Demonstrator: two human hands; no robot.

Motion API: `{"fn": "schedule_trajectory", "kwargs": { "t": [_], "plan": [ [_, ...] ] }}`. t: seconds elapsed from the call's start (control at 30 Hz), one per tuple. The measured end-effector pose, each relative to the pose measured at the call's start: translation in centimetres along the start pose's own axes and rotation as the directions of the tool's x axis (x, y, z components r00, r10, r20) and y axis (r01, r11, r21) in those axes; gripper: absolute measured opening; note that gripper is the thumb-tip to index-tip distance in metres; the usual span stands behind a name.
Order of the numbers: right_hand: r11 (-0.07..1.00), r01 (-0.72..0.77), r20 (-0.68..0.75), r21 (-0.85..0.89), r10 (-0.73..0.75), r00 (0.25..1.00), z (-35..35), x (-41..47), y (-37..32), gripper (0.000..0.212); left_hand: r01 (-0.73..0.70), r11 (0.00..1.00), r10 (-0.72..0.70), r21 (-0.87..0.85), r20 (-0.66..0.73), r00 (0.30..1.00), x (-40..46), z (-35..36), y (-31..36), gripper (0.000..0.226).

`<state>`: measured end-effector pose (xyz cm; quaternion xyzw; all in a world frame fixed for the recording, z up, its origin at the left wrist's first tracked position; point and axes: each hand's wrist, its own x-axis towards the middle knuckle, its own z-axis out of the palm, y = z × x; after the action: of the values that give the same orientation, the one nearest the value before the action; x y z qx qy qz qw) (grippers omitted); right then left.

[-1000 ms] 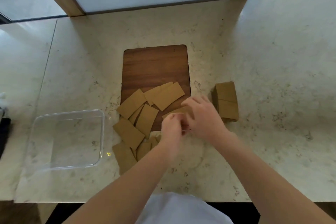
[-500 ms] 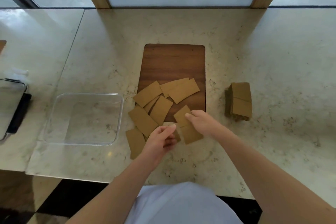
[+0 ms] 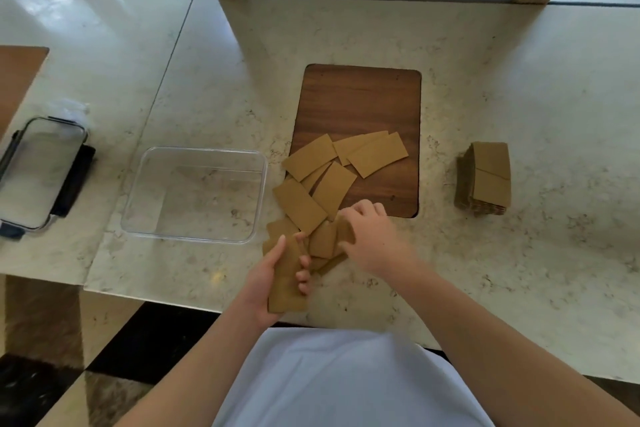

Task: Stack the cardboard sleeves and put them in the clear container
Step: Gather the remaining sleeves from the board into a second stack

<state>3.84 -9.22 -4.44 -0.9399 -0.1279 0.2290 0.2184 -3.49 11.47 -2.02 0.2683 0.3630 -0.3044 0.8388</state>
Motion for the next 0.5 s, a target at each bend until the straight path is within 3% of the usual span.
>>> {"fn": "schedule_trajectory", "kwargs": {
  "t": [0.1, 0.27, 0.4, 0.5],
  "plan": [
    [0.965, 0.158, 0.141, -0.211, -0.13, 0.981, 1.0, 0.2, -1.8, 0.077, -0.023, 1.0, 0.023, 0.004, -0.034, 0.999, -1.1, -1.6, 0.1, 0.048],
    [0.918, 0.211, 0.094, -0.335, -0.19, 0.977, 0.9, 0.4, -2.1, 0.074, -0.07, 0.997, 0.069, -0.012, -0.091, 0.994, -1.4, -1.5, -0.1, 0.049],
    [0.927, 0.219, 0.059, -0.306, -0.211, 0.976, 1.3, -0.2, -1.6, 0.069, -0.085, 0.996, 0.085, 0.006, -0.131, 0.988, -1.3, -1.3, -0.4, 0.046],
    [0.969, 0.121, 0.057, -0.213, -0.111, 0.992, 1.4, -0.4, -1.6, 0.079, -0.091, 0.996, 0.094, 0.024, -0.154, 0.984, -1.2, -1.3, -0.7, 0.042]
  ]
}}
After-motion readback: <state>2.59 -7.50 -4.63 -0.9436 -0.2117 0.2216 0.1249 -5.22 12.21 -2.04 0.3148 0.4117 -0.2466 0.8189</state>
